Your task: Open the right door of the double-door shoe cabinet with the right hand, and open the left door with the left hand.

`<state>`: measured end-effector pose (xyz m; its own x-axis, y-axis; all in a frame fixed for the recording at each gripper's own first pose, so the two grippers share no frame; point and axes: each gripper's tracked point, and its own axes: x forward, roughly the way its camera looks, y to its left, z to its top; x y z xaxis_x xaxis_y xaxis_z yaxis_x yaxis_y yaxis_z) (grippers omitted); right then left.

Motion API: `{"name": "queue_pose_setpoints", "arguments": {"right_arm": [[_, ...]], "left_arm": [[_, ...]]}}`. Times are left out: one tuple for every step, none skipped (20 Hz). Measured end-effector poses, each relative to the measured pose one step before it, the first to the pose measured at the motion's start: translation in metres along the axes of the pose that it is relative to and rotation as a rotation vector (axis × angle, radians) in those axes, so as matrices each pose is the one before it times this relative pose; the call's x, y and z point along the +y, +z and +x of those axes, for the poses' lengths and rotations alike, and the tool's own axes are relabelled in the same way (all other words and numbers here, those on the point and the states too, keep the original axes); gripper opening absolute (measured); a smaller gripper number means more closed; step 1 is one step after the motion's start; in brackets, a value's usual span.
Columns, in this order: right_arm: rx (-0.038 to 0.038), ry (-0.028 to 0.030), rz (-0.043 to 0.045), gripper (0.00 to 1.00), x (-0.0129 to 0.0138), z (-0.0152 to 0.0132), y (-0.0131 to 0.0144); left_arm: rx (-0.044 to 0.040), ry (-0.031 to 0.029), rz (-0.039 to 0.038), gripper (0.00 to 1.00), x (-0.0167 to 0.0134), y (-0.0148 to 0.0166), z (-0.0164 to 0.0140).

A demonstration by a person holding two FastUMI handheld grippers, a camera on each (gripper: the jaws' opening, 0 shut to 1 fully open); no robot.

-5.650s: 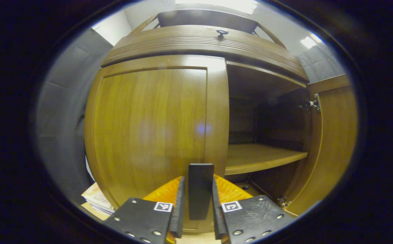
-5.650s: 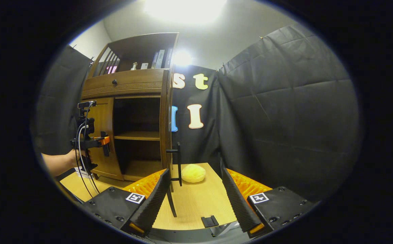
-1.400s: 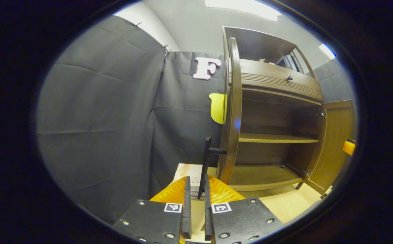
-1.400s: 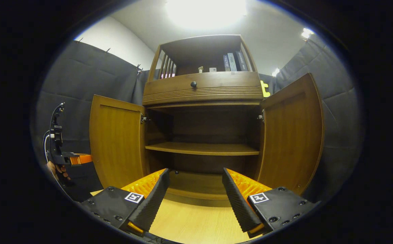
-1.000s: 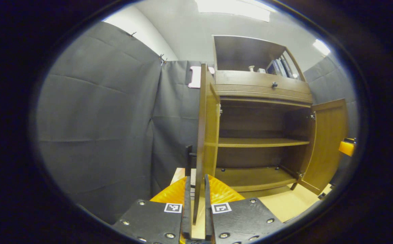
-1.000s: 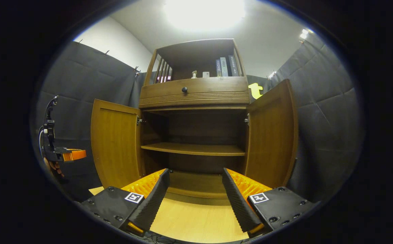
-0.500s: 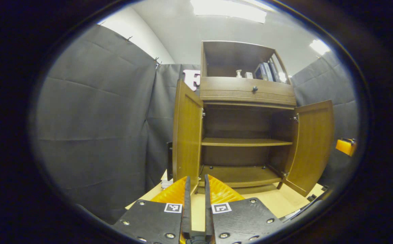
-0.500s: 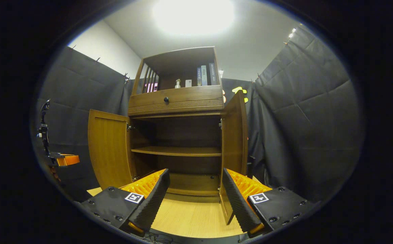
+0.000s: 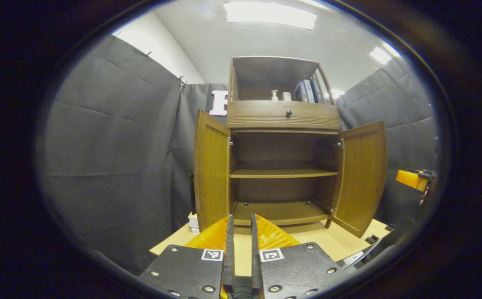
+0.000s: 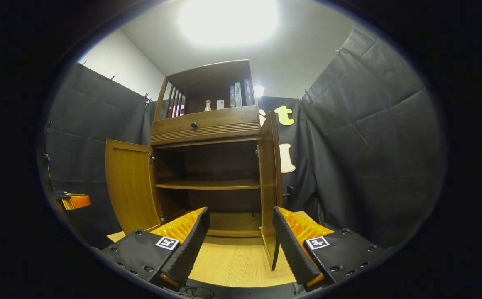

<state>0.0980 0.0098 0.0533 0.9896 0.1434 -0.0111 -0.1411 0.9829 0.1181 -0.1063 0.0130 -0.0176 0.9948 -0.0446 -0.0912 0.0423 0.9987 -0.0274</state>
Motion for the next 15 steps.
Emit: {"name": "queue_pose_setpoints", "arguments": {"right_arm": [[0.00068,0.00011,0.00246,0.92,-0.00039,-0.00117,-0.00010],[-0.00112,0.00077,0.00332,0.92,0.00032,-0.00062,0.00106],[-0.00114,0.00053,0.00249,0.95,-0.00002,-0.00107,-0.00012],[-0.00023,0.00059,0.00073,0.95,0.00008,-0.00025,0.00056],[0.00002,0.00107,-0.00108,0.95,0.00010,-0.00112,0.00003],[0.00033,0.00039,-0.00242,0.95,0.00006,-0.00057,0.00020],[0.00094,0.00050,-0.00165,0.95,0.00003,0.00005,-0.00058],[0.00129,0.00092,0.00000,0.92,0.00033,0.00005,-0.00011],[0.00168,0.00118,0.00078,0.95,0.00046,0.00020,-0.00057],[0.00104,0.00161,0.00043,0.95,0.00043,0.00032,-0.00016],[0.00165,0.00074,-0.00035,0.95,-0.00002,0.00012,-0.00085],[0.00209,0.00102,-0.00173,0.95,0.00026,-0.00025,0.00004],[0.00139,-0.00008,-0.00257,0.92,0.00013,-0.00076,-0.00056],[0.00112,0.00073,-0.00238,0.95,0.00049,-0.00023,-0.00004],[0.00048,0.00092,-0.00258,0.95,0.00048,-0.00014,-0.00021]], "left_arm": [[0.00104,0.00510,0.00000,0.18,0.00075,-0.00142,-0.00267],[-0.00033,0.00872,0.00192,0.17,0.00052,-0.00184,-0.00061],[0.00070,0.00311,0.00161,0.17,-0.00003,-0.00056,-0.00030],[0.00128,0.00408,-0.00170,0.18,0.00033,-0.00011,0.00018],[0.00078,-0.00030,-0.00514,0.18,-0.00084,-0.00106,-0.00015],[0.00007,0.00225,-0.00442,0.18,0.00232,-0.00100,-0.00015],[-0.00055,0.00064,-0.00343,0.18,0.00157,0.00010,-0.00047],[-0.00094,0.00619,-0.00057,0.18,0.00082,-0.00048,0.00098],[0.00143,0.00134,-0.00197,0.18,0.00179,-0.00142,0.00105],[0.00252,-0.00108,-0.00189,0.18,-0.00075,-0.00085,-0.00038],[0.00087,0.00459,0.00103,0.18,0.00115,0.00009,0.00068],[0.00018,0.00407,0.00315,0.18,0.00085,-0.00097,0.00086],[-0.00016,0.00119,0.00111,0.18,0.00023,-0.00124,-0.00032],[-0.00106,0.00323,-0.00127,0.18,0.00056,0.00018,0.00134],[0.00262,0.01339,0.00421,0.18,0.00219,0.00041,0.00352]]}}
